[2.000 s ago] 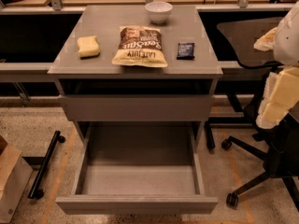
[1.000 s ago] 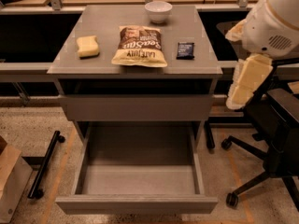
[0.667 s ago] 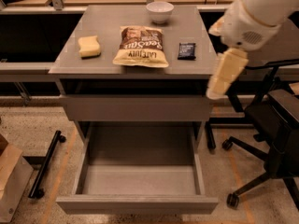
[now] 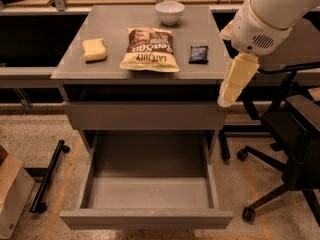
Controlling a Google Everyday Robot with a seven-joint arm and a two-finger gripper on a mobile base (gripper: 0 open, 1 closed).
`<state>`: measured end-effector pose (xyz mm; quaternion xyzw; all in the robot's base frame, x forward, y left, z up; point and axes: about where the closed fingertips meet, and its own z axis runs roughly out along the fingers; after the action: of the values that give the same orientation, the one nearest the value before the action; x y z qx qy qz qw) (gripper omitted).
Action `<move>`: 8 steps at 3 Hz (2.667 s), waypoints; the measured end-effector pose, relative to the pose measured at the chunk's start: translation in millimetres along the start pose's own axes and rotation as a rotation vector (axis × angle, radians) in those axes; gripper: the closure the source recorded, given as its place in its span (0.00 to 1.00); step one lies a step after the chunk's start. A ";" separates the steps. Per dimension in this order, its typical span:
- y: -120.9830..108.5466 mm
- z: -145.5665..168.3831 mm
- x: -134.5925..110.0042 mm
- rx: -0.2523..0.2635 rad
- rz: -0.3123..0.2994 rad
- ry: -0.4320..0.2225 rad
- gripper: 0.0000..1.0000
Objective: Place brown chip bag into middle drawer
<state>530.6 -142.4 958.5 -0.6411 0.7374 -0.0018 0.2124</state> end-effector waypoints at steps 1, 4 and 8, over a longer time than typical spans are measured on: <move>-20.3 22.1 -21.5 0.015 -0.020 -0.055 0.00; -132.4 129.6 -97.4 0.042 0.009 -0.329 0.00; -179.3 207.0 -128.0 -0.021 -0.032 -0.373 0.42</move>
Offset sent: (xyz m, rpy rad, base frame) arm 0.1280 0.0832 -0.0177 0.1910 -0.1456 0.0993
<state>776.5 2.7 859.3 -0.6442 0.6750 0.1215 0.3387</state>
